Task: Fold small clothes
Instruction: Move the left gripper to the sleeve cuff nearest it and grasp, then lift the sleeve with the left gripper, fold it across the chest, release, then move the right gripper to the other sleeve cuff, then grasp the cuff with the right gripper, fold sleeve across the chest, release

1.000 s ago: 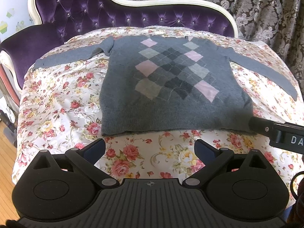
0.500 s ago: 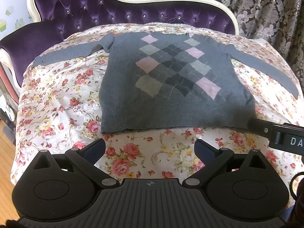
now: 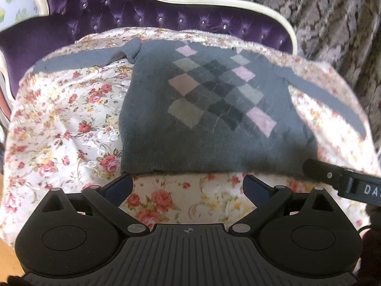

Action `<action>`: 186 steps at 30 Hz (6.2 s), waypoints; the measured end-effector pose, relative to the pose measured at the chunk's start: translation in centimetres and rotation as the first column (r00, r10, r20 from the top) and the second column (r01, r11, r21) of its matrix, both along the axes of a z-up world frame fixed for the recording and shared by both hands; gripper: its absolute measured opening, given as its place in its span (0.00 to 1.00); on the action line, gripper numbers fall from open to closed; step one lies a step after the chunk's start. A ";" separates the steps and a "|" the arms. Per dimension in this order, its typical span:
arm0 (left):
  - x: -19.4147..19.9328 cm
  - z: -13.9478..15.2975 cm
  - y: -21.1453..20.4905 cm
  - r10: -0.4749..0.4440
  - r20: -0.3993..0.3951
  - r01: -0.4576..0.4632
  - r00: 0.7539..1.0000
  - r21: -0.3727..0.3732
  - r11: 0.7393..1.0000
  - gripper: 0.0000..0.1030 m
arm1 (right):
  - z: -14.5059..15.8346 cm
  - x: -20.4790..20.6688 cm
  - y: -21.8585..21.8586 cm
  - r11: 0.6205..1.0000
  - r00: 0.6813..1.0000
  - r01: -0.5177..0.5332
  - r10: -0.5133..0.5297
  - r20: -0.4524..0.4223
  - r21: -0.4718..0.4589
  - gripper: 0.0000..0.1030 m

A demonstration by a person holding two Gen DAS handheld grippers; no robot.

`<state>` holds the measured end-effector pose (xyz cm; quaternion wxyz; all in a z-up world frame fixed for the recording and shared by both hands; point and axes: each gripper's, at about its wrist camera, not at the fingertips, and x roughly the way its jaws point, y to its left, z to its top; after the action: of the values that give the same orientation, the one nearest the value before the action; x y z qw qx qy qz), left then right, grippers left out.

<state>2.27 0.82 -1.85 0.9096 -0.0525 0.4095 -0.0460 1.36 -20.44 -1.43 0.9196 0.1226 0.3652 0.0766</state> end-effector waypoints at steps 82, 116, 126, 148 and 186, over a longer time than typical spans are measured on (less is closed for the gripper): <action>31.1 -2.1 36.1 0.563 0.073 -0.545 0.823 -0.178 0.820 0.05 | -6.7 26.6 10.3 0.977 0.990 -0.058 0.083 0.115 -0.203 1.00; 31.8 13.0 -0.5 -0.166 0.335 0.245 0.928 -0.210 0.947 0.30 | -2.8 25.3 2.0 0.993 0.994 -0.002 -0.011 0.107 0.118 0.99; 23.7 2.9 2.7 -0.004 0.257 0.033 0.966 -0.108 0.994 0.61 | -0.2 25.9 -1.0 0.989 0.994 -0.030 0.014 0.112 0.147 0.99; 20.9 -5.4 2.7 0.073 0.158 -0.083 0.985 0.055 0.995 0.72 | -3.5 38.8 8.1 0.924 0.966 -0.233 0.256 -0.037 0.304 0.64; 20.9 -6.3 2.0 0.059 0.155 -0.073 0.986 0.083 0.994 0.77 | 4.1 36.7 -4.9 0.999 0.997 0.035 -0.035 0.069 0.008 0.14</action>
<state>23.16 2.78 -8.11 0.9406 -0.0219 0.3388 -0.0015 38.05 -25.37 2.65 0.9325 0.1295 0.3306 0.0661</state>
